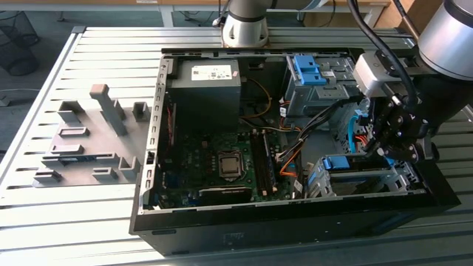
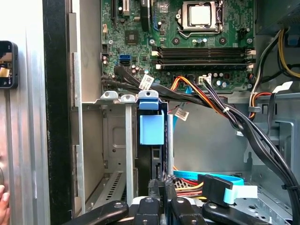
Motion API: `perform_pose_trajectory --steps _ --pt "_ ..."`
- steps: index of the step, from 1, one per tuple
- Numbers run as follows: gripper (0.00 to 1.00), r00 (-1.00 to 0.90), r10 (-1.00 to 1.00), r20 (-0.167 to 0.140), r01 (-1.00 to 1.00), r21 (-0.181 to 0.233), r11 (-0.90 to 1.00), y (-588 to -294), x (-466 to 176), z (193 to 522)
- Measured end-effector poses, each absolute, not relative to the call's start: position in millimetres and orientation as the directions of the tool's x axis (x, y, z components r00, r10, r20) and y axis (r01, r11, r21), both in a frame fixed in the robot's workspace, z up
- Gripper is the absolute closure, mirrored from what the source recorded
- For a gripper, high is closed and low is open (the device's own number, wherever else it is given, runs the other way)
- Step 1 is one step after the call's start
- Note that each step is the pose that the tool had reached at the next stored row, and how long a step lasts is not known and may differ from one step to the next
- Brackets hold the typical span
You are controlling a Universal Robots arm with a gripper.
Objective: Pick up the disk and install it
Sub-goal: 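Insert the first disk wire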
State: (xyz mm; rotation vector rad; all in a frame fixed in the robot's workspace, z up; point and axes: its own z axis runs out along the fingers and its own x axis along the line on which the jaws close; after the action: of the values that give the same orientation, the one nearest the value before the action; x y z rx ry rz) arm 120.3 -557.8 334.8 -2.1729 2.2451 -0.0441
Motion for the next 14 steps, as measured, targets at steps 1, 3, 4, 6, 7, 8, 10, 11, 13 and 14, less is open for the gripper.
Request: perform_pose_trajectory --steps 1,3,4,6,7,8,10,11,13,14 --pt "0.84 -0.033 -0.999 0.008 -0.999 -0.032 0.033 -557.9 120.3 334.7" --pt "0.84 -0.033 -0.999 0.007 -0.999 -0.032 0.033 -557.8 120.3 334.0" --pt "0.84 -0.033 -0.999 0.008 -0.999 -0.032 0.033 -557.9 120.3 333.6" --pt "0.84 -0.033 -0.999 0.007 -0.999 -0.032 0.033 -557.8 120.3 332.4" --pt "0.84 -0.033 -0.999 0.007 -0.999 -0.032 0.033 -557.9 120.3 331.8" --pt "0.84 -0.033 -0.999 0.007 -0.999 -0.032 0.033 -557.9 120.3 331.2" --pt "0.84 -0.033 -0.999 0.008 -0.999 -0.032 0.033 -557.9 120.3 330.2" --pt "0.84 -0.033 -0.999 0.008 -0.999 -0.032 0.033 -557.9 120.3 329.9" --pt "0.84 -0.033 -0.999 0.008 -0.999 -0.032 0.033 -557.9 120.3 329.9" --pt "0.84 -0.033 -0.999 0.008 -0.999 -0.032 0.033 -557.9 120.3 329.8"
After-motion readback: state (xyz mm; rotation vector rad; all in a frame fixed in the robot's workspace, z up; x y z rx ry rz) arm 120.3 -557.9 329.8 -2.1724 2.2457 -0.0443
